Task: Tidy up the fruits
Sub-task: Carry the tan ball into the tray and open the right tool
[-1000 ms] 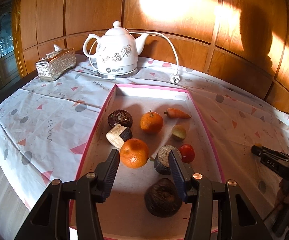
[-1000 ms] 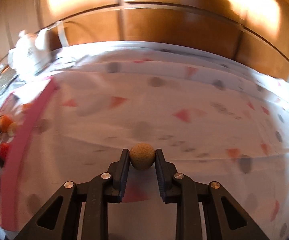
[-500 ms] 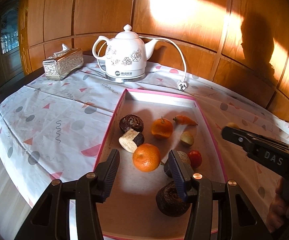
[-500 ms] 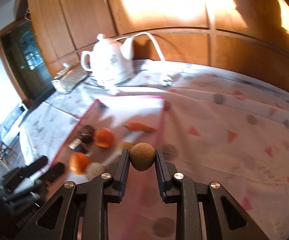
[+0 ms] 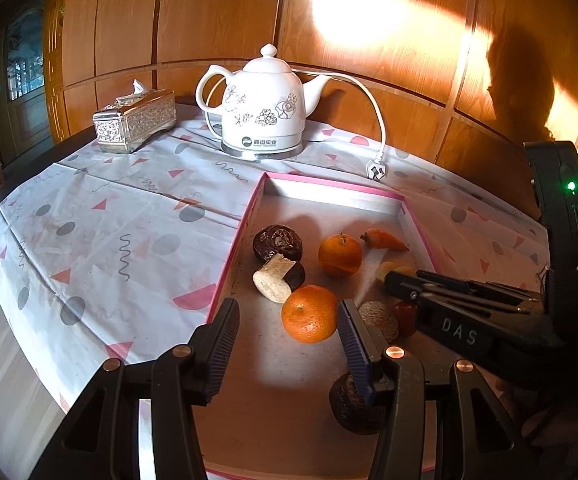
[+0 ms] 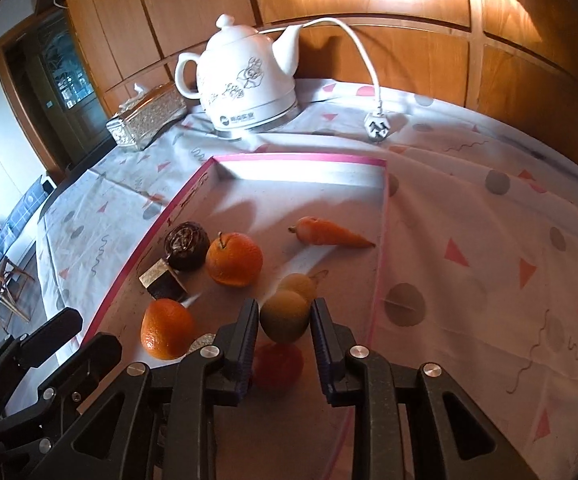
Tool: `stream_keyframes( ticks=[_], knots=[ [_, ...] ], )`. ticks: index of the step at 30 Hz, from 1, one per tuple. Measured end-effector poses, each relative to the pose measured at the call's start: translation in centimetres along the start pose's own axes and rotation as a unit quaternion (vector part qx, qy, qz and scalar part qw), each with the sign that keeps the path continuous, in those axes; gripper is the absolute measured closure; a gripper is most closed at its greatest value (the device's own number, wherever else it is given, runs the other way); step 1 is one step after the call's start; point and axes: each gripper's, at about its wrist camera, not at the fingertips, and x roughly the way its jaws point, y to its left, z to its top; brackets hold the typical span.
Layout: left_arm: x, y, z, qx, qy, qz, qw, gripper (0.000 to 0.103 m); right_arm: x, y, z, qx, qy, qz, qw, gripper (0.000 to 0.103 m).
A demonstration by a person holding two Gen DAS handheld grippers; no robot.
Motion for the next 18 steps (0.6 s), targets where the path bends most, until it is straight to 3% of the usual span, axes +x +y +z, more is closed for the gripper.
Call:
stream_keyframes(
  ticks=[11, 18],
  knots=[
    [0.0, 0.0, 0.1, 0.000, -0.001, 0.004, 1.0000, 0.052, -0.4, 0.3, -0.5, -0.002, -0.004, 0.011, 1.000, 0.066],
    [-0.7, -0.2, 0.2, 0.000, -0.009, 0.003, 1.0000, 0.050, -3.1, 0.6, -0.6, -0.005, -0.046, -0.006, 0.999, 0.066]
  ],
)
